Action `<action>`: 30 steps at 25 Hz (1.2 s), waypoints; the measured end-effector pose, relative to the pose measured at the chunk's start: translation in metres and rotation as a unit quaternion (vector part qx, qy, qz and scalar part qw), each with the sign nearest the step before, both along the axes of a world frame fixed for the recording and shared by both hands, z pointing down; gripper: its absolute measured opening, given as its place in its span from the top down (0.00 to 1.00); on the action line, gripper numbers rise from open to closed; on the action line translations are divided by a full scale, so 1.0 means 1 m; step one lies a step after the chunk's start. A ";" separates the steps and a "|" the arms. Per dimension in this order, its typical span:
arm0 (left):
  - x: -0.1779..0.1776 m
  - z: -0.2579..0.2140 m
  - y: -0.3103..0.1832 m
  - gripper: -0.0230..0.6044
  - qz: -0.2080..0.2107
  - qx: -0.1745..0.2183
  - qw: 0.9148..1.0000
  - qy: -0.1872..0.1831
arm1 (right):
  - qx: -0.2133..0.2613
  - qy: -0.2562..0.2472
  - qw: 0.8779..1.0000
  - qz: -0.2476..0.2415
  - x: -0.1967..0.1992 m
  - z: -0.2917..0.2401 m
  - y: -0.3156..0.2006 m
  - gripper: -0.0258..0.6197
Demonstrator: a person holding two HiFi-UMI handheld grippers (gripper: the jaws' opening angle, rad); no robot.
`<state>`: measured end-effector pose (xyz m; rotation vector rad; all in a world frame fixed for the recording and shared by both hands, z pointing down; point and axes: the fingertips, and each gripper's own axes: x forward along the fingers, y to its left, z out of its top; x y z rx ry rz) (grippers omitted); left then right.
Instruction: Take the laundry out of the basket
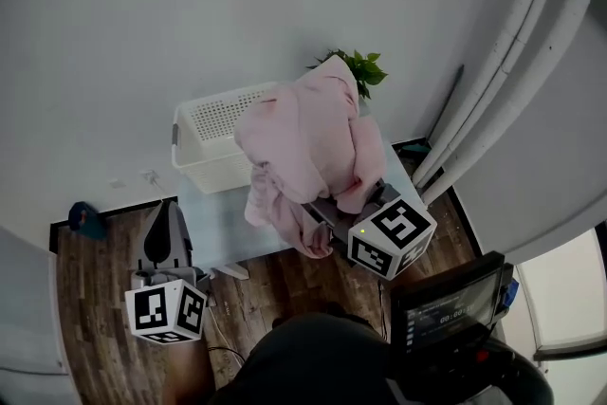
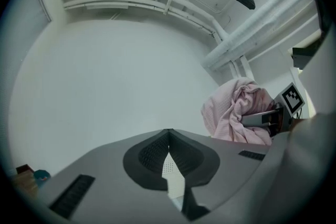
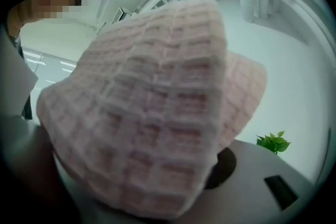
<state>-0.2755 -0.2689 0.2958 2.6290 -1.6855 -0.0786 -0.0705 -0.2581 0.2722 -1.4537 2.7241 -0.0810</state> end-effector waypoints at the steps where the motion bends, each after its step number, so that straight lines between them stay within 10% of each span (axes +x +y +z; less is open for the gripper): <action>1: 0.000 -0.001 0.000 0.95 0.001 0.000 1.000 0.002 | -0.002 -0.002 1.000 0.001 0.000 0.000 0.000 0.59; 30: 0.045 0.014 0.020 0.95 0.002 -0.007 1.000 0.010 | -0.001 -0.004 1.000 0.011 0.038 0.015 0.013 0.59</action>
